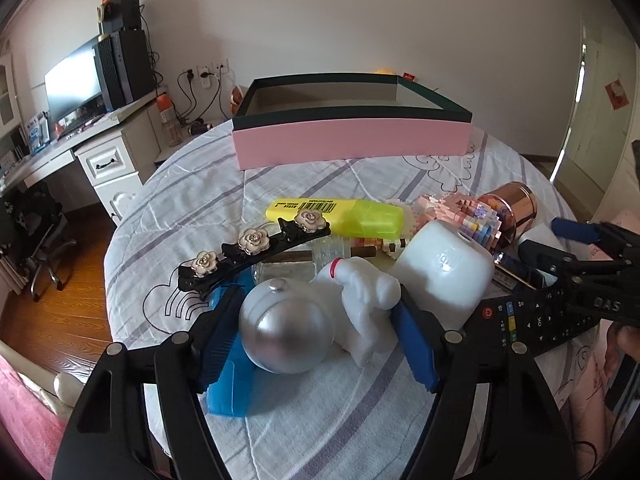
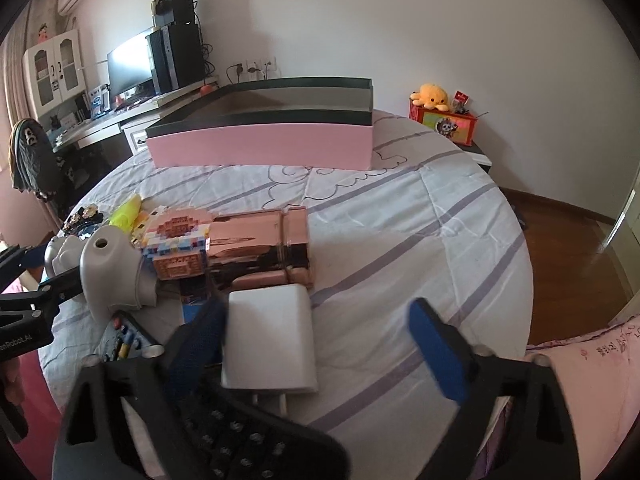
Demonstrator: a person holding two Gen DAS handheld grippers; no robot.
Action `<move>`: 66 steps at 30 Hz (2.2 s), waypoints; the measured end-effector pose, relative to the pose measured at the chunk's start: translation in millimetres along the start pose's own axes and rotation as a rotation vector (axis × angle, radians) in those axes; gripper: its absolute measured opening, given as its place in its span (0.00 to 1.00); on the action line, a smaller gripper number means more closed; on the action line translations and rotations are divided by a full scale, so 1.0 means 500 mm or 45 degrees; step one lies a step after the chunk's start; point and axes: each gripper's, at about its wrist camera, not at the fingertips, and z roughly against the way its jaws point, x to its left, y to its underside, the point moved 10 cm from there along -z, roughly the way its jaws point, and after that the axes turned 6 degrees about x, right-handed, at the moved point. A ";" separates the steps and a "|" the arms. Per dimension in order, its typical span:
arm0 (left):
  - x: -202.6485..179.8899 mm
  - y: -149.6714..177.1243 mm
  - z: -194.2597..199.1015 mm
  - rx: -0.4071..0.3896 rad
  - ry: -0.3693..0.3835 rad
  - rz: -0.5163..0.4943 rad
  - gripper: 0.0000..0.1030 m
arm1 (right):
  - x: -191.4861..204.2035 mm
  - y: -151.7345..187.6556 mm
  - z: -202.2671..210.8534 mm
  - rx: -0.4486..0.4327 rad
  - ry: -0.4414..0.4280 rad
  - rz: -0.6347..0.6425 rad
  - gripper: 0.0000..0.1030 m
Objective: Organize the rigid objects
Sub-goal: 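Grasp the white astronaut figure with the left gripper while the right grasps the white adapter, then carry both items into the pink box and open both grippers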
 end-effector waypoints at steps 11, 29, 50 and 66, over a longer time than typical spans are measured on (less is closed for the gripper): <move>0.002 -0.014 0.010 -0.036 0.015 -0.013 0.72 | -0.003 -0.004 -0.005 0.019 -0.031 0.035 0.40; 0.015 -0.115 0.060 -0.172 0.010 -0.010 0.72 | -0.011 -0.109 0.045 -0.119 -0.017 0.047 0.40; 0.001 -0.333 0.004 -0.245 0.034 -0.045 0.72 | 0.027 -0.305 0.035 -0.243 -0.040 0.146 0.40; 0.037 -0.437 -0.230 -0.032 -0.076 -0.050 0.72 | 0.095 -0.433 -0.174 -0.060 -0.114 0.250 0.40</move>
